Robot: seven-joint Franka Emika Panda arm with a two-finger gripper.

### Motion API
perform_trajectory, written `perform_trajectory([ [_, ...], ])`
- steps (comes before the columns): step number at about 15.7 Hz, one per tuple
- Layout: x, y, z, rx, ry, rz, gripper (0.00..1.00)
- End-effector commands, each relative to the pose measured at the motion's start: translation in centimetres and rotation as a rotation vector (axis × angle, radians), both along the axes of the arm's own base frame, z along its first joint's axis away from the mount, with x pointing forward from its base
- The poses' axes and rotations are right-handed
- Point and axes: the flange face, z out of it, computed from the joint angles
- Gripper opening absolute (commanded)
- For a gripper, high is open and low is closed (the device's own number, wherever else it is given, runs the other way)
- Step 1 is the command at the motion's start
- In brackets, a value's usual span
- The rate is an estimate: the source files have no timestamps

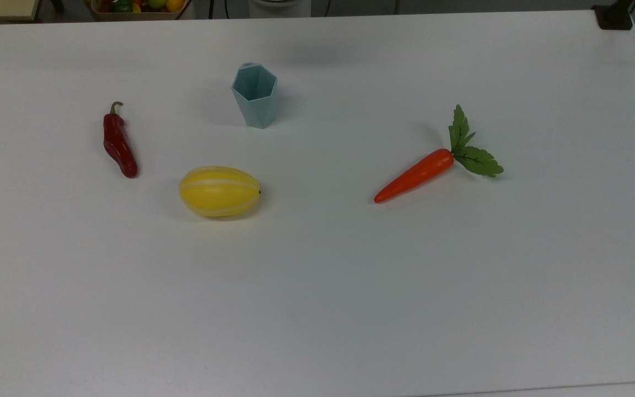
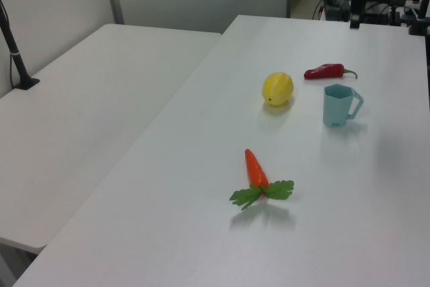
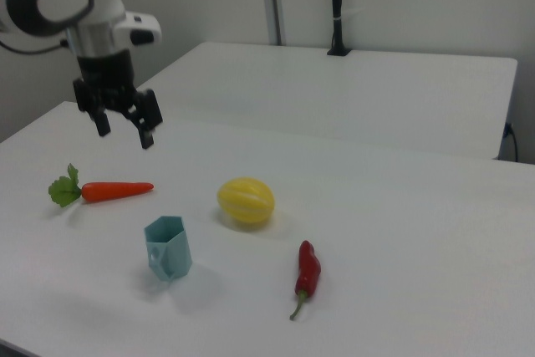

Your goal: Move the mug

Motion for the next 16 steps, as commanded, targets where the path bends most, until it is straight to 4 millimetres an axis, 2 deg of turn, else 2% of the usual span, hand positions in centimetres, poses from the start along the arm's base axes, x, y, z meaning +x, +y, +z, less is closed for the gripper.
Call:
perform_trajectory([
  [1,0.2,0.1,3.4,0.009,0.006,-0.060,1.00],
  [4,0.6,-1.0,3.4,0.003,-0.005,-0.144,1.00],
  [7,3.2,-0.9,3.6,0.000,-0.077,-0.142,1.00],
  [13,6.1,-1.1,1.4,-0.010,-0.145,0.011,1.00],
  [16,6.1,-1.5,1.3,-0.009,-0.151,0.029,1.00],
])
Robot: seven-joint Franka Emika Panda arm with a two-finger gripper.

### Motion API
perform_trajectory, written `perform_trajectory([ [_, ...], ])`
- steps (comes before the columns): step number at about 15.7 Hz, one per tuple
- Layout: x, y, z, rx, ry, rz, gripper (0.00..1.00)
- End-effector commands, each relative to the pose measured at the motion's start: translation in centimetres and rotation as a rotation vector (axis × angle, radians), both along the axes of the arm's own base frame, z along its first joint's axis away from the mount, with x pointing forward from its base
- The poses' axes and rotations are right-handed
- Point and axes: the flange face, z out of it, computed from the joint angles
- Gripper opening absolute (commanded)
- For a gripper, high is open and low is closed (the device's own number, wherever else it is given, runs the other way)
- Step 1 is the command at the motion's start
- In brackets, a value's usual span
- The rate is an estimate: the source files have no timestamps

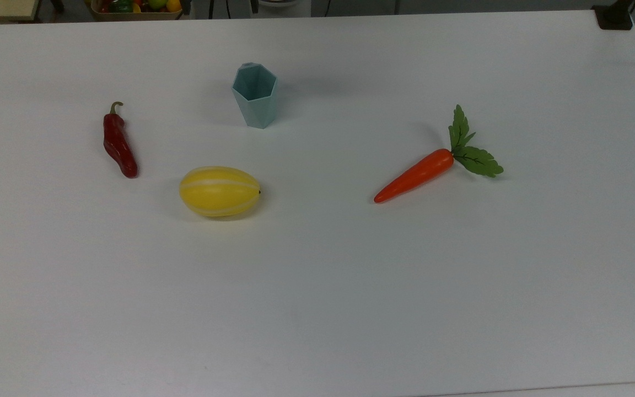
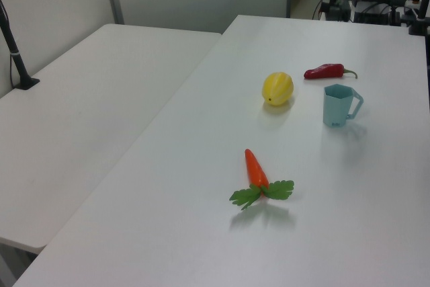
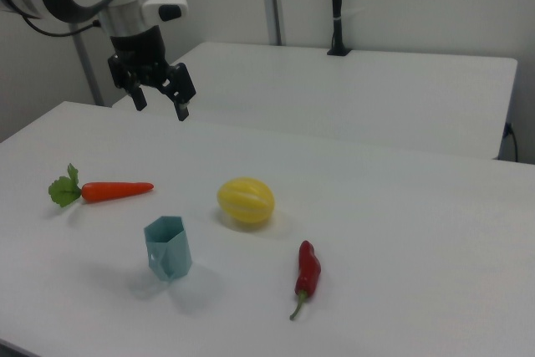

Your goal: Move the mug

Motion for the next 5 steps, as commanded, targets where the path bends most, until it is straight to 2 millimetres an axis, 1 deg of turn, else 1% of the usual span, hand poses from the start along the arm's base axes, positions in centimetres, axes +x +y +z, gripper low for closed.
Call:
perform_trajectory([
  [1,0.30,-0.45,0.40,0.004,-0.021,0.034,1.00],
  [3,0.38,-0.87,0.30,0.005,-0.019,0.022,1.00],
  [5,0.38,-0.61,0.23,0.005,-0.017,0.026,1.00],
])
